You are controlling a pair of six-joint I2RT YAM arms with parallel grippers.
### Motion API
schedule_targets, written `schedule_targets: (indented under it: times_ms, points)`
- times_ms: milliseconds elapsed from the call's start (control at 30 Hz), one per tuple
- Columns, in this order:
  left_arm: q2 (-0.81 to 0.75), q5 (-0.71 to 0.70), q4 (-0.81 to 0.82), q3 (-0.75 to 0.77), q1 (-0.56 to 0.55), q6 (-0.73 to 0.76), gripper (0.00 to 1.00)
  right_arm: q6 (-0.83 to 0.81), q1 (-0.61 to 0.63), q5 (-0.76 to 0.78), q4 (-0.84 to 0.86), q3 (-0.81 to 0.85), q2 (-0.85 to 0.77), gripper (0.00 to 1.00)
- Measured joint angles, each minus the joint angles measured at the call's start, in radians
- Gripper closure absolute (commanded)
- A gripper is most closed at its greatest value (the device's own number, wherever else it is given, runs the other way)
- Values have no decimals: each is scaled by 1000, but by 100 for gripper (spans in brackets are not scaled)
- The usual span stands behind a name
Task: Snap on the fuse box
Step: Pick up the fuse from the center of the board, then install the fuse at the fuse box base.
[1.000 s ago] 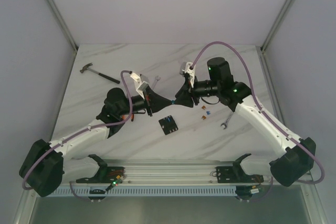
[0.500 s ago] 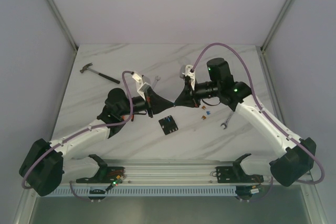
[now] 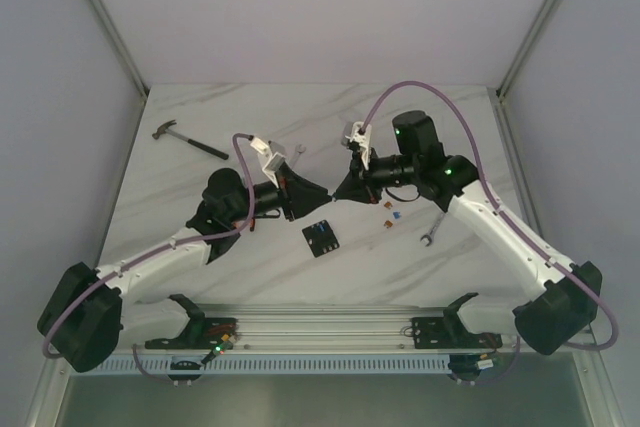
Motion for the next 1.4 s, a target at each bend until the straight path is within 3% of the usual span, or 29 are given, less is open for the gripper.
schedule_targets:
  times_ms: [367, 533, 967, 1400]
  points:
    - [-93, -332, -252, -120, 0, -181, 42, 277, 119, 471, 44, -18, 19, 100]
    - [-113, -415, -355, -182, 0, -316, 40, 398, 207, 687, 45, -47, 50, 100]
    - [64, -426, -419, -211, 0, -502, 45, 621, 370, 1060, 49, -78, 208, 100]
    - [229, -373, -323, -211, 0, -566, 58, 709, 407, 1164, 98, -116, 334, 100]
